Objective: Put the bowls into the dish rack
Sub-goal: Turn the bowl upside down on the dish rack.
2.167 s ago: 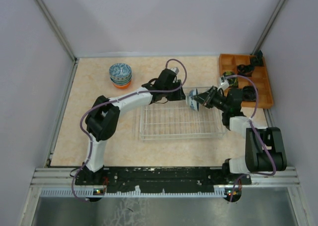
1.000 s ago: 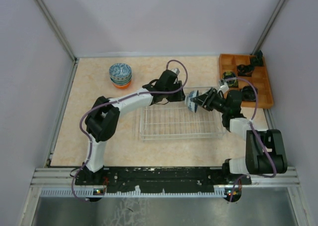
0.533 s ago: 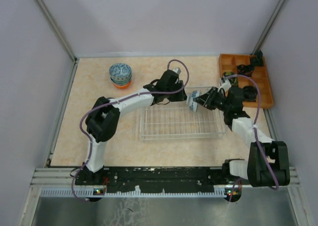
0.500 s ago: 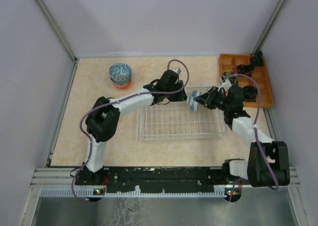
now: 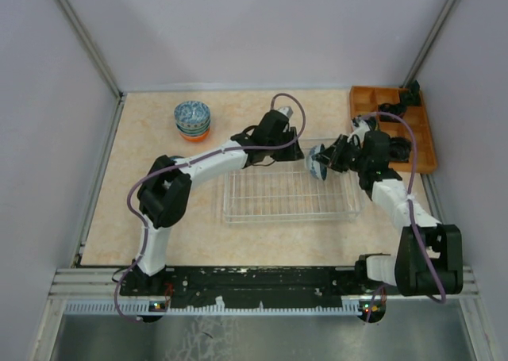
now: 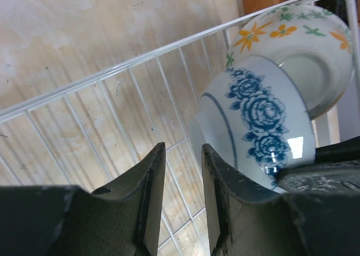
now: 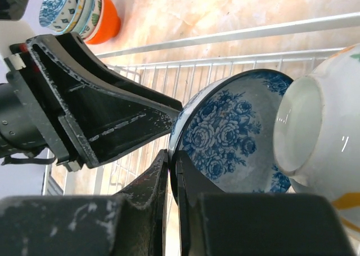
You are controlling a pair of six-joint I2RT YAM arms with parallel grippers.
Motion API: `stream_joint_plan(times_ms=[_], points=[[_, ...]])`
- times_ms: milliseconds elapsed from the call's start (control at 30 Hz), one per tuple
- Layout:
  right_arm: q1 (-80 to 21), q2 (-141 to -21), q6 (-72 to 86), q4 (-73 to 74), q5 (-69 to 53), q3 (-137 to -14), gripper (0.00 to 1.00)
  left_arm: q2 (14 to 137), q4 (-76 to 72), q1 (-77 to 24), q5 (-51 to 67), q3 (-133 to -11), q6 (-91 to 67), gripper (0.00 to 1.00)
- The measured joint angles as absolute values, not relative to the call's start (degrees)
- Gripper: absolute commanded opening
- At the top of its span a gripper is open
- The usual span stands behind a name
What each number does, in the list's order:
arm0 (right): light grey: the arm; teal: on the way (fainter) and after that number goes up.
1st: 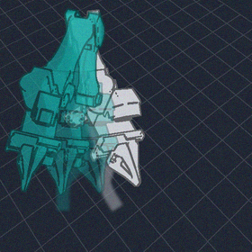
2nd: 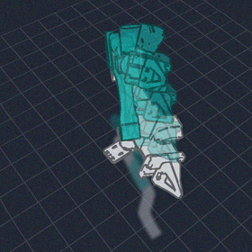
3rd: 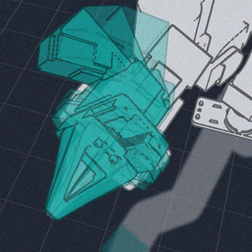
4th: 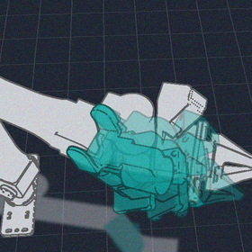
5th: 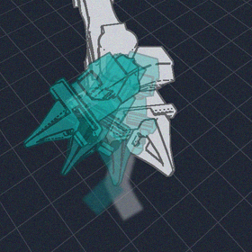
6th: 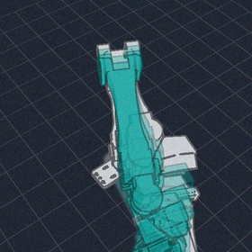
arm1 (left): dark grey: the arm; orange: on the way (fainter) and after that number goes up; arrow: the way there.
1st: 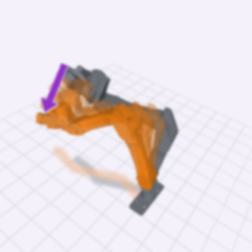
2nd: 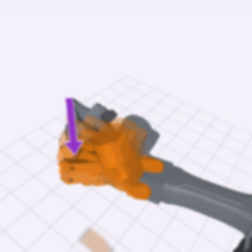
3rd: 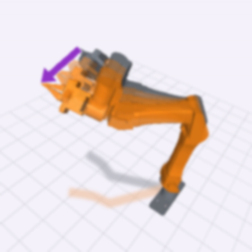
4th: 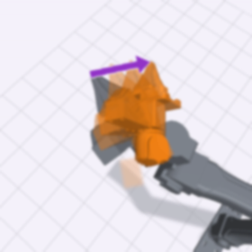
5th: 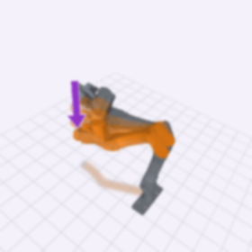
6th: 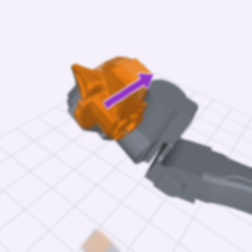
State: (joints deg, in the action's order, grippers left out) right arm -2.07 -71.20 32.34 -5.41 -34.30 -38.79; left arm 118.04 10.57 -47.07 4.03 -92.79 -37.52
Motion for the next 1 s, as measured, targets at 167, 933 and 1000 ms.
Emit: stream_joint_plan(times_ms=[167, 933, 1000], points=[[-2.13, -72.14, 31.03, -3.64, -34.37, -40.21, 0.0, 118.04, 10.46, -47.24, 4.34, -94.13, -37.54, 0.38], [-1.3, -77.01, 43.72, -22.63, -43.72, -36.93, 0.0, 114.52, 10.0, -46.68, 0.64, -91.96, -37.21, 0.39], [-1.28, -77.67, 44.38, -24.08, -44.01, -36.62, 0.0, 114.52, 10.02, -46.61, 0.51, -91.83, -37.21, 0.39]])
